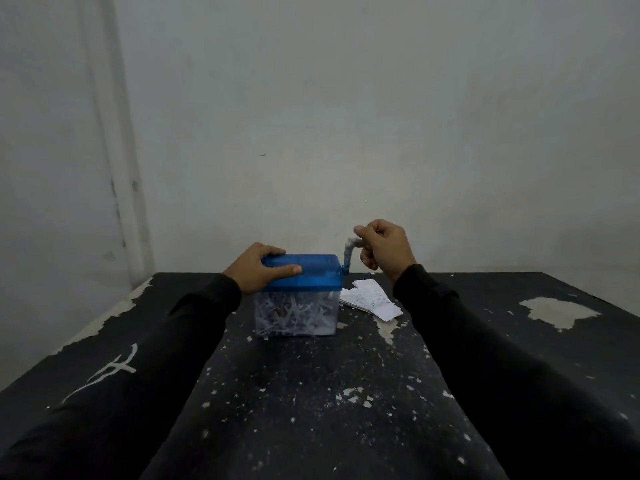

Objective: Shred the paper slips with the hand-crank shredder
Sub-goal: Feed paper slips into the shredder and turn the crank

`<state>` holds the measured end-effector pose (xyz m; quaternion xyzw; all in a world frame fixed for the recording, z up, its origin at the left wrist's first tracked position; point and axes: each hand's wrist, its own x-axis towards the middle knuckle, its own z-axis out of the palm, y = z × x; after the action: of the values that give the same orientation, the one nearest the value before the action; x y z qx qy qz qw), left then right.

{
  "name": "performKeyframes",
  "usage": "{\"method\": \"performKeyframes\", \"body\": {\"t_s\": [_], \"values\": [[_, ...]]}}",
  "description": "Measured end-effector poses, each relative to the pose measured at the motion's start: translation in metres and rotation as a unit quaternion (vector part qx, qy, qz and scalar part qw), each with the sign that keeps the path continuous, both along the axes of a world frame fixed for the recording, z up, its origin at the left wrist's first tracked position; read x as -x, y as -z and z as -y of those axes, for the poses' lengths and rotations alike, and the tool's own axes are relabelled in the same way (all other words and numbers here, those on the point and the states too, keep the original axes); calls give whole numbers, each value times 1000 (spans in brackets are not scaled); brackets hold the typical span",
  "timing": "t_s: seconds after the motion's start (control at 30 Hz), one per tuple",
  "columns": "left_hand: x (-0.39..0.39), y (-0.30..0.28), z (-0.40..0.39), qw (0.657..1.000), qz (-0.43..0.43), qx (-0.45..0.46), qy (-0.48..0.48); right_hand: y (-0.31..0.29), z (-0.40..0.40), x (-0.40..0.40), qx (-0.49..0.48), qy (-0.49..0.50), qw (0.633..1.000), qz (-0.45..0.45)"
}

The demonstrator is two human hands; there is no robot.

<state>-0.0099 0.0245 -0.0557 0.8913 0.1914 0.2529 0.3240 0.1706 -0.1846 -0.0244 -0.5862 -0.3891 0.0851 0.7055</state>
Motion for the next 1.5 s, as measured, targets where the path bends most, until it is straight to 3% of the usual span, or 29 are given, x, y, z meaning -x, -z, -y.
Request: {"method": "performKeyframes", "body": {"t_s": [0.17, 0.3, 0.37, 0.47, 0.53, 0.77, 1.23, 1.5], "values": [[-3, 0, 3, 1000, 10, 2, 13, 26, 7, -14, -8, 27, 1000, -11], [-8, 3, -1, 1000, 19, -1, 10, 66, 6, -45, 65, 154, 985, 45], [-10, 6, -3, 1000, 19, 0, 7, 97, 7, -67, 192, 232, 947, 115], [-9, 5, -3, 1000, 25, 10, 5, 131, 13, -76, 435, 275, 842, 164], [-8, 6, -3, 999, 32, 12, 7, 140, 13, -75, 491, 283, 810, 151], [-11, 7, -3, 999, 35, 12, 4, 133, 25, -71, 348, 280, 894, 39], [-5, 7, 1, 999, 41, 20, 24, 132, 37, -77, 309, 323, 893, 48], [-6, 7, -2, 1000, 2, 4, 10, 91, 40, -51, 51, 273, 959, 47]]}}
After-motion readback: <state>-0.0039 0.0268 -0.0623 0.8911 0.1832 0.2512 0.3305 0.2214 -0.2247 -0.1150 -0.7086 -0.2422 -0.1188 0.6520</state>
